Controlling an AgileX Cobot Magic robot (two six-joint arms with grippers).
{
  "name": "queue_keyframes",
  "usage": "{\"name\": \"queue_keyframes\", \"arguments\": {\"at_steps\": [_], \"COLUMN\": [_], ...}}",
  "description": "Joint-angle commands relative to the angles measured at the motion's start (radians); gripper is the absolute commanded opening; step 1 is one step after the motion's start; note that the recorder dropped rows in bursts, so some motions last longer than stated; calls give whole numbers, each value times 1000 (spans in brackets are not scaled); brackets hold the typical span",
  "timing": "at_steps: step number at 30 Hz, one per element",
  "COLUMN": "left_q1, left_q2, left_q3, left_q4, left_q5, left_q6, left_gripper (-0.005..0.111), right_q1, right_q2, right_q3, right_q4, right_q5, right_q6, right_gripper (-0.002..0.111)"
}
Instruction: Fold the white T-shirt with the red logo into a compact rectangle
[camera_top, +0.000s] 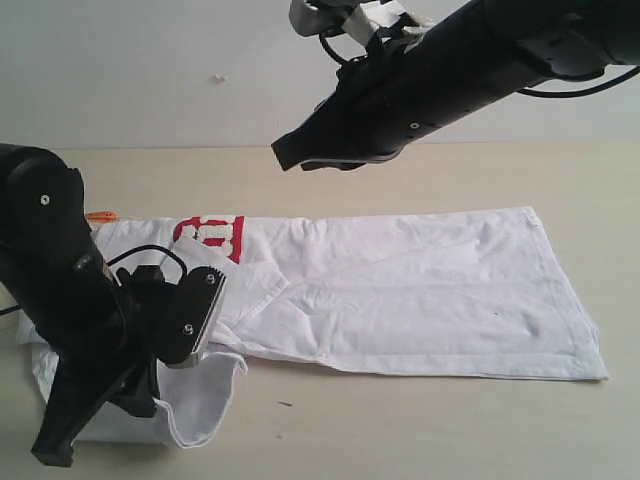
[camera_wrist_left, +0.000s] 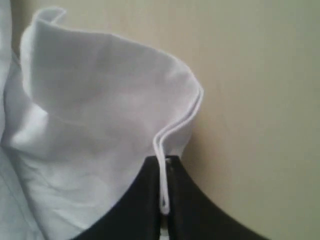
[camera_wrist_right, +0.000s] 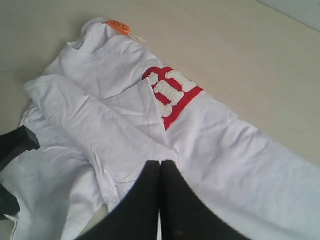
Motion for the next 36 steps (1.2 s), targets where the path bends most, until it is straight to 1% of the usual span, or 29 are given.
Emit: {"name": "queue_keyframes", "arguments": {"at_steps": [1,4,8,14,16,19,23,27,31,36], "left_q1": [-4,-4,-4,-4,-2,-2,-2,8,51,126], "left_q2": [-7,-29,-75,-97,-89,-71,-20,55,117,128], "left_q3": [4,-19,-83,-165,-172,-172,-172,-172,-172,-172], "left_q4": [86,130,188,457,503,536,543,584,598,591], "left_q5": [2,-8,-19,-83,-114,-203,-395,-545,-602,-641], "left_q6": [-26,-39,-59,-194,-201,-201,-201,-201,-201,-201], "left_gripper": [0,0,0,0,0,0,0,0,0,0], "right_q1": [-1,-1,-1,-1,-1,-1,-1,-1,-1,-1], "right_q2": [-8,-8,-8,-8,-8,-8,-8,-8,-8,-8], "right_q3": [-7,-7,-7,-7,-7,-7,-7,-7,-7,-7], "right_q4": [-7,-7,-7,-7,-7,-7,-7,-7,-7,-7], "right_q5": [2,2,-3,-5,-5,-15,-15,-15,-19,-33], "right_q6": [3,3,3,3,3,3,3,3,3,3], "right_gripper": [0,0,0,0,0,0,0,0,0,0]}}
